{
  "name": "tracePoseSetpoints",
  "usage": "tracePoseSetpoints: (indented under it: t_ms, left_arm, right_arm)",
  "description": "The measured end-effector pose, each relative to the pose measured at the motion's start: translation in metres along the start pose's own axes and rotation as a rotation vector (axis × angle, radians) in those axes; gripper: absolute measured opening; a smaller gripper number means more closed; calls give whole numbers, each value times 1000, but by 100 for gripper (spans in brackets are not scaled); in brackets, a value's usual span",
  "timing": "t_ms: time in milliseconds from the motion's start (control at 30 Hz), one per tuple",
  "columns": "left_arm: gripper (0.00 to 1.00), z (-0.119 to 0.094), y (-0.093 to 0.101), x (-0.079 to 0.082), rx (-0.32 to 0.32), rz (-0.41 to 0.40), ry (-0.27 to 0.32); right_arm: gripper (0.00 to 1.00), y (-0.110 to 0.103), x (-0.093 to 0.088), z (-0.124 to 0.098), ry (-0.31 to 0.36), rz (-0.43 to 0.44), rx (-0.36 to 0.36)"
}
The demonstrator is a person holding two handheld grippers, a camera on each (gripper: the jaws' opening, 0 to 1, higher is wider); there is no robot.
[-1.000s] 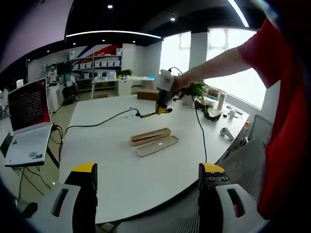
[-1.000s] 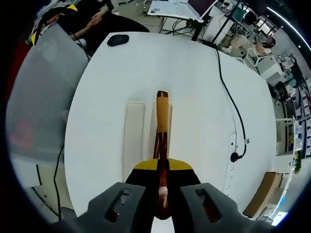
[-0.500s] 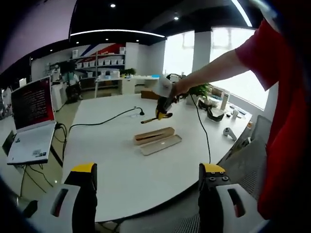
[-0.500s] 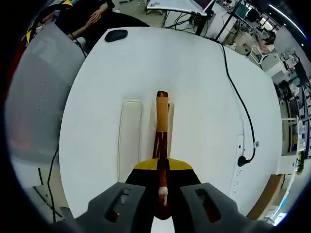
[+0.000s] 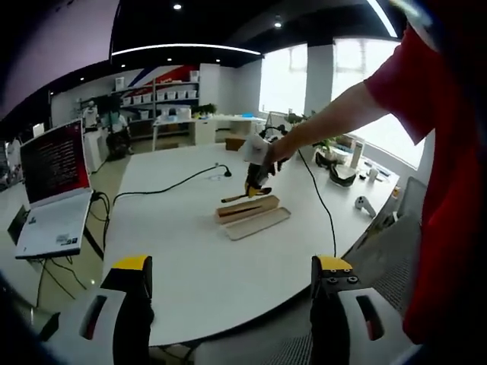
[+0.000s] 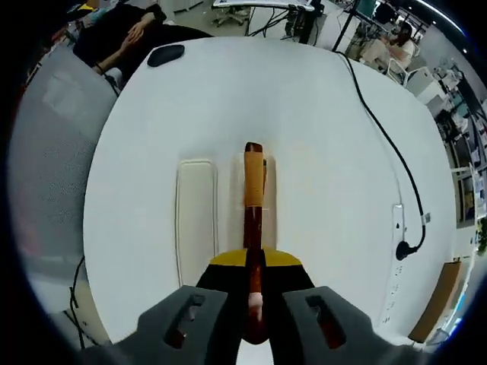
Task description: Arrange the utensils inside the cutlery case until each visible utensil rests in its matching compartment.
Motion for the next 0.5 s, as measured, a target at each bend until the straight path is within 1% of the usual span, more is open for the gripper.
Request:
tracePoseSetpoints:
  t_ms: [100,233,500]
  left_arm:
    - [88,0,-2,-1,5,-8,-5]
    - [88,3,-1,-4,5,-11,-17]
    - [88,7,0,-3,-4,-5,-25]
  right_arm:
    - [1,2,-3,11,-13,5,8]
    - [1,-3,-5,15,-20,4,20]
    - [1,-4,-8,23,-52,-48,15]
Point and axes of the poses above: the point that each gripper's makers call its tool centre point, and the gripper's own axes: z roughly forward along the fingers, y roughly to its right, x roughly out of its top, the point moved 1 cm from there along -z, roughly backward along the fingers, and after that the axes turned 10 degrees about -y, right-handed, at the moved point
